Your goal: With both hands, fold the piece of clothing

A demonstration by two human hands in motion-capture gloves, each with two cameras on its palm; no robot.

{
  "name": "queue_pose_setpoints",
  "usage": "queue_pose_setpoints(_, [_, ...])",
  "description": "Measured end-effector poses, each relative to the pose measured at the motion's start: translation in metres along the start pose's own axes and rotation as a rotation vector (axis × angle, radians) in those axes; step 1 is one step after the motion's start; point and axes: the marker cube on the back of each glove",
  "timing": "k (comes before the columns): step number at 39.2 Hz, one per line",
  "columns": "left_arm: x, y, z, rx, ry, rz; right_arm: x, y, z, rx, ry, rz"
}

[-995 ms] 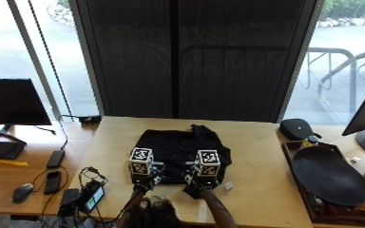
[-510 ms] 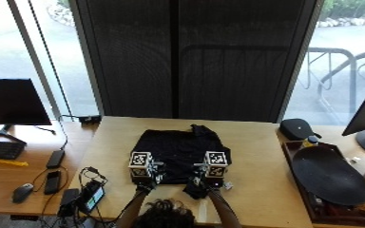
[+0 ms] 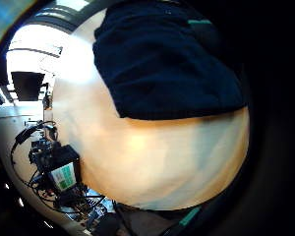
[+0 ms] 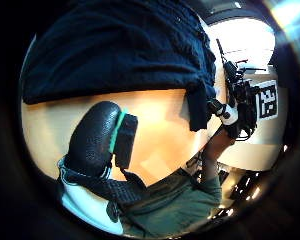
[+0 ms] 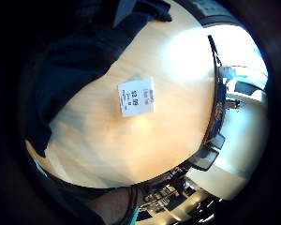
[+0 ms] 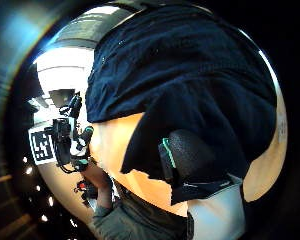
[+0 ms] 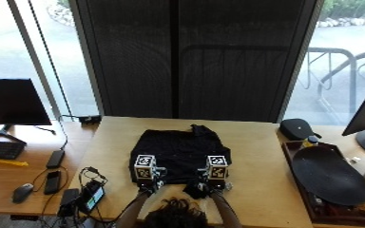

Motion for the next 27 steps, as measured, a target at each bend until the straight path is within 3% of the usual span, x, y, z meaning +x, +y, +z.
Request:
queue_pose_setpoints(6, [-0.007, -0.008, 0.017, -0.068, -0.057, -0.018, -0.001, -0.008, 0.018, -0.098, -0.006, -0.042])
queue_pose_setpoints(11, [-0.009, -0.013, 0.023, -0.049, -0.063, -0.007, 0.003, -0.014, 0.021, -0.098, -0.015, -0.049])
queue_pose_setpoints(17, [-0.006, -0.016, 0.021, 0.093, -0.148, 0.012, 0.005, -0.016, 0.018, -0.067, 0.013, -0.043])
queue_pose_setpoints(23, [-0.014, -0.035, 0.011, 0.371, -0.329, 0.014, 0.002, -0.017, 0.009, 0.038, 0.078, -0.055])
queue_pose_setpoints(27, [-0.013, -0.043, 0.003, 0.478, -0.34, 0.036, 0.001, -0.011, 0.004, 0.07, 0.152, -0.072])
